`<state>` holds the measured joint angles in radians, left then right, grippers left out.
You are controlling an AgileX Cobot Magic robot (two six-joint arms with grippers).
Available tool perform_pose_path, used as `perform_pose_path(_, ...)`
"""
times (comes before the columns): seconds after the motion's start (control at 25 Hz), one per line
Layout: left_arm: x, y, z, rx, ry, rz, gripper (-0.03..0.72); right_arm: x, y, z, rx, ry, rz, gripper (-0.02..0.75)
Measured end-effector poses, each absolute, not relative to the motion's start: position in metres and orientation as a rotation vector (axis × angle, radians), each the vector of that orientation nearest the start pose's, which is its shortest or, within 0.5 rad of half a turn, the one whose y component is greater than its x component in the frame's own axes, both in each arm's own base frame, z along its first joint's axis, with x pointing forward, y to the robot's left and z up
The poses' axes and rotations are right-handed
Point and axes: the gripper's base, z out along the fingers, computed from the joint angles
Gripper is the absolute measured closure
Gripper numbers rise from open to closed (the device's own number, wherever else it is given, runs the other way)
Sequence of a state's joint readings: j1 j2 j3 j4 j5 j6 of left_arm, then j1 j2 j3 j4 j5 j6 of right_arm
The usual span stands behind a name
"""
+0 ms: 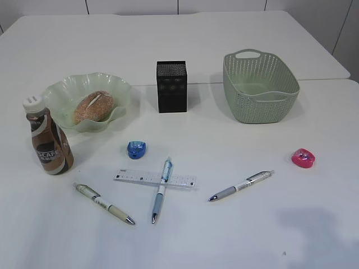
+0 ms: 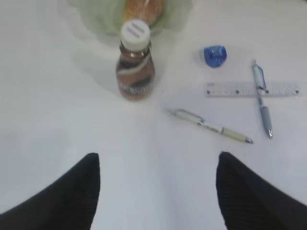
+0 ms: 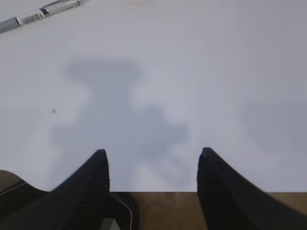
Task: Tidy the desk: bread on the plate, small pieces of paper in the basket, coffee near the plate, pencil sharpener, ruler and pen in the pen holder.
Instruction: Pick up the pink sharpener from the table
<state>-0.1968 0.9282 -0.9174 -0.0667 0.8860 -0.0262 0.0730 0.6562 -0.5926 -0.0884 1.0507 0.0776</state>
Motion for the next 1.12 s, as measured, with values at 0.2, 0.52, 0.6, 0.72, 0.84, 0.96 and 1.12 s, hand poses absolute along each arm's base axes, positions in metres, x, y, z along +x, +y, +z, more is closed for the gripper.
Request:
perform_pose_path(0.2, 0.155, -0.041, 0.339, 0.176, 2.556, -0.246, 0.192, 0.111, 0.003, 0.290, -0.013, 2.677, -0.042, 0.276)
perform_pose_path(0.52, 0.143, -0.040, 0.333, 0.198, 2.704, -0.246, 0.199, 0.153, 0.009, 0.308, -0.001, 2.800, -0.001, 0.277)
perform_pose_path(0.6, 0.142, -0.040, 0.332, 0.198, 2.720, -0.245, 0.202, 0.164, 0.010, 0.312, 0.001, 2.819, -0.001, 0.277)
perform_pose_path(0.72, 0.141, -0.039, 0.332, 0.200, 2.729, -0.244, 0.214, 0.192, 0.012, 0.315, 0.001, 2.856, -0.004, 0.277)
perform_pose_path(0.84, 0.141, -0.039, 0.332, 0.200, 2.729, -0.244, 0.218, 0.207, 0.013, 0.317, -0.015, 2.866, -0.007, 0.277)
perform_pose_path(0.96, 0.141, -0.039, 0.332, 0.200, 2.730, -0.244, 0.218, 0.232, 0.015, 0.316, -0.048, 2.894, -0.014, 0.277)
perform_pose_path(1.12, 0.141, -0.039, 0.332, 0.200, 2.730, -0.244, 0.219, 0.277, 0.018, 0.308, -0.116, 2.932, -0.024, 0.277)
